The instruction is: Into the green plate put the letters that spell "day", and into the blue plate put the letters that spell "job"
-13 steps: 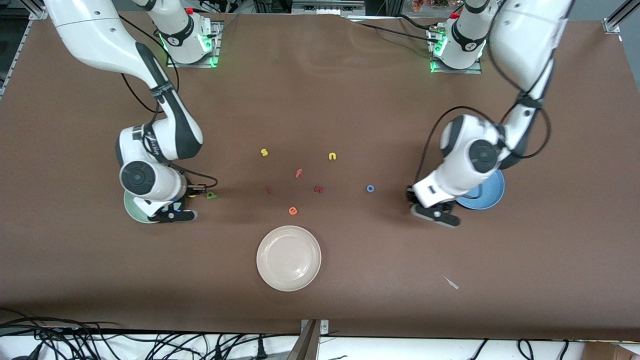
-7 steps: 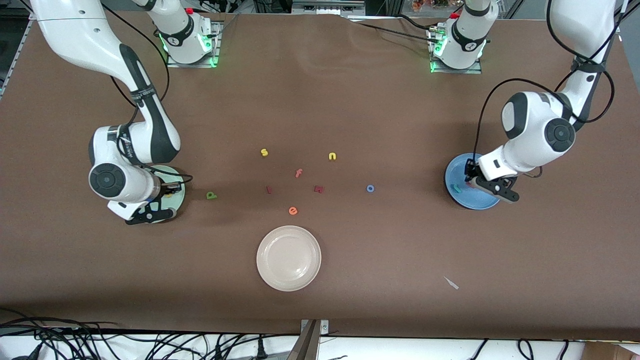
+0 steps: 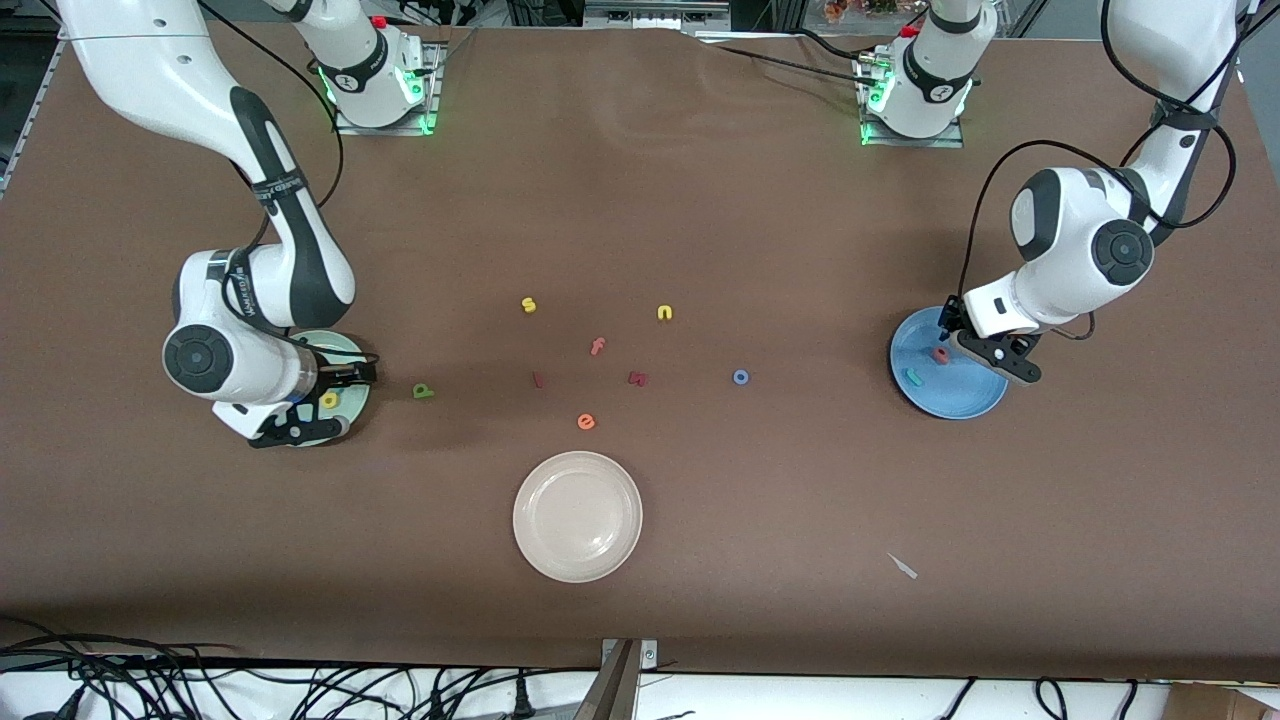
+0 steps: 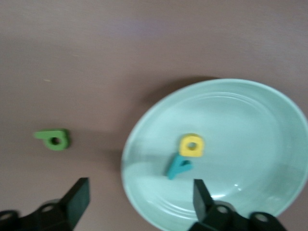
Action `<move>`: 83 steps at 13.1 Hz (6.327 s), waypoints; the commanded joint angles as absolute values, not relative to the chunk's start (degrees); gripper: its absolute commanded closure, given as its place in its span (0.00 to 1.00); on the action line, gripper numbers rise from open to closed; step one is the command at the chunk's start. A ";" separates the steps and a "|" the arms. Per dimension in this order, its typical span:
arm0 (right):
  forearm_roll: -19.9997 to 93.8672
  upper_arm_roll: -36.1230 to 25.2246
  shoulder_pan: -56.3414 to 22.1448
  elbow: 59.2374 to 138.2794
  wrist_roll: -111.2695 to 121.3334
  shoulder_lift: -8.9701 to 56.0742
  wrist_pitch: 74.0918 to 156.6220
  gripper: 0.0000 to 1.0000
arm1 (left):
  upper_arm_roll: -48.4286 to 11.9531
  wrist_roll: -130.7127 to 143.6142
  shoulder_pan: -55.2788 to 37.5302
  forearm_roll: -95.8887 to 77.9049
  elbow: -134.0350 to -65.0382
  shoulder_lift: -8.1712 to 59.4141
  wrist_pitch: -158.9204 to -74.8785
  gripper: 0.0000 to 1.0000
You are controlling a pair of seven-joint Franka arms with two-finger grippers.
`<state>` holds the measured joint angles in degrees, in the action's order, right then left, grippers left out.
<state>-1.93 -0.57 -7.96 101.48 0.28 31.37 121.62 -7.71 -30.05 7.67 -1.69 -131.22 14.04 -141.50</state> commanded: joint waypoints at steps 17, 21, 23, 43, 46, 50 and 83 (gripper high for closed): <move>-1.05 4.22 -11.95 111.00 -14.24 32.08 140.79 0.06 | -4.40 8.97 -27.07 -7.91 -107.93 34.18 -146.33 0.36; -1.05 4.13 -11.87 112.41 -13.62 32.08 141.77 0.16 | -3.34 9.05 -27.77 -5.18 -107.14 35.59 -146.78 0.39; -1.05 4.13 -11.87 112.67 -13.27 32.17 142.38 0.23 | -3.34 9.49 -28.38 -5.27 -106.44 36.65 -146.86 0.39; -1.05 4.04 -11.07 112.32 -12.48 32.52 143.26 0.64 | -1.58 -6.46 -15.15 -4.92 -113.36 24.02 -140.55 1.00; -1.05 4.04 -11.07 112.24 -12.48 32.52 143.26 0.67 | -1.76 -17.72 -6.70 -4.92 -122.23 17.69 -140.45 1.00; -1.05 4.04 -11.07 112.24 -12.57 32.52 143.26 0.71 | -1.41 -24.43 -0.98 -4.92 -128.84 13.36 -140.45 1.00; -1.05 -7.30 -10.02 107.59 10.99 27.69 127.11 0.00 | -2.11 -21.02 3.43 3.43 -108.83 -8.96 -102.15 0.00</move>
<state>-1.82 -7.79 -9.43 109.20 10.02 28.08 129.80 -1.83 -23.46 3.68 2.73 -114.05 -10.51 -106.18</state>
